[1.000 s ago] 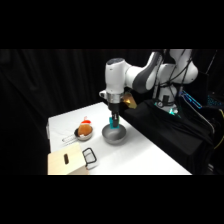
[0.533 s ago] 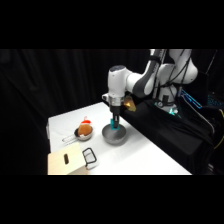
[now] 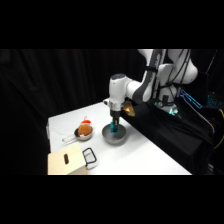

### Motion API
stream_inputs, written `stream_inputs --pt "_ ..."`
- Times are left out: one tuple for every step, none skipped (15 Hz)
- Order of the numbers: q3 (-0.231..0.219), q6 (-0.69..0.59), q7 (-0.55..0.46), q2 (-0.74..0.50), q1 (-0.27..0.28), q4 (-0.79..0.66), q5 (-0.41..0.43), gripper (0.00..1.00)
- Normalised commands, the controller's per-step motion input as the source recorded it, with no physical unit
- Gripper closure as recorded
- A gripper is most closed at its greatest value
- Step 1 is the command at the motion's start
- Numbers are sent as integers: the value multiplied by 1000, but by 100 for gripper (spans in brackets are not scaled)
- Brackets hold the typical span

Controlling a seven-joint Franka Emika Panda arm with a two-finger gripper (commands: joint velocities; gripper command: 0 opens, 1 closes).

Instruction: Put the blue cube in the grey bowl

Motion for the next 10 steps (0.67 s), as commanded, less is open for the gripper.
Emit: stream_inputs --pt "-19 159 -258 24 25 -8 202 9" --pt "-35 131 -252 3 32 6 184 0" --pt "-21 87 -276 -22 17 14 207 0" --pt "-45 31 -252 -69 29 24 157 0" --pt "-17 -103 -296 -173 8 30 179 0" --pt "-38 -263 -263 -273 27 36 124 0" --pt "-24 -465 -279 -366 26 52 101 0" --pt "-25 -556 -246 -419 33 60 42 0" --pt "24 -626 -288 -484 -2 73 70 0" --pt "81 -663 -379 -478 -53 103 147 0"
